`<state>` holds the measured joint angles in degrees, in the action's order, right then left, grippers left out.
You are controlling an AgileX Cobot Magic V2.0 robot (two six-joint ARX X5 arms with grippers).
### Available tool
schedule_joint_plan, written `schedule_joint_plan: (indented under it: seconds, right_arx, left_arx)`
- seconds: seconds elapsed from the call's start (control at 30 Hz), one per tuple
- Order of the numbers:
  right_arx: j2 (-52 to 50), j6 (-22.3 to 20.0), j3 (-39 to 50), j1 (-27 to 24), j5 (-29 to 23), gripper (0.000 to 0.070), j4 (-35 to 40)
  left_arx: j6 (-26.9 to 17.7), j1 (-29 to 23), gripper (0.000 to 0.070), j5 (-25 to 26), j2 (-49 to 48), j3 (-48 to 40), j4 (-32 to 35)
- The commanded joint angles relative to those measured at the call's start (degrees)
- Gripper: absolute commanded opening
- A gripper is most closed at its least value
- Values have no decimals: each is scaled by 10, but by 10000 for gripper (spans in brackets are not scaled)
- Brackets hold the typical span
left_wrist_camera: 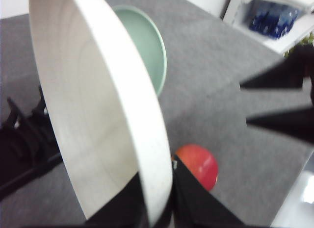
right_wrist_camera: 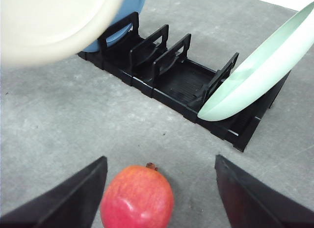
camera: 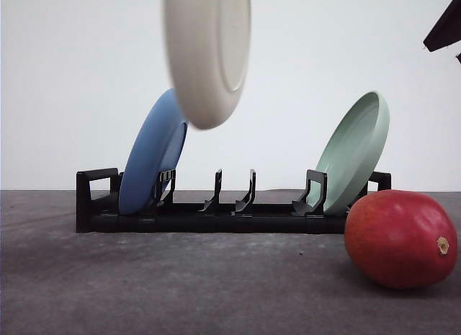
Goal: Place pomegranate in white plate
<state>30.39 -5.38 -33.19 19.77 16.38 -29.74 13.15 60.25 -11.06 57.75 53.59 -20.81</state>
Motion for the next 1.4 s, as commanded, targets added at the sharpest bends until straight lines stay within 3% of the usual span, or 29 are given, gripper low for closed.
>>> schedule_joint_plan:
  seconds: [0.0,0.17,0.43,0.57,0.87,1.0,1.17,1.37]
  right_arx:
    - [2,10,-10,3,-1,444,5]
    - [2,10,-10,3,-1,444,5]
    - [2,9,-10,3,-1,444,5]
    - [2,10,-10,3,-1,444,5]
    - [2,9,-10,3,-1,444,5]
    - [2,9,-10,3,-1,444,5]
    - [2,9,-10,3,-1,444,5]
    - [2,9,-10,3,-1,444,5]
  left_arx:
    - [-5,18,10,-36,-21,-20,9]
    - [-28,63,10,-98,-85,-107,28]
    - [-96,105,10,-135,-93,-185,-6]
    - [-162,109,10,-136,-52,-186,-40]
    - [-310,112,10,-168,91,-173,-31]
    - [-385,116,10,-204,154,-166,8]
    - [-468,122,10,-208,212,-163,68]
    - [-506,126,10,-208,253,-155,80]
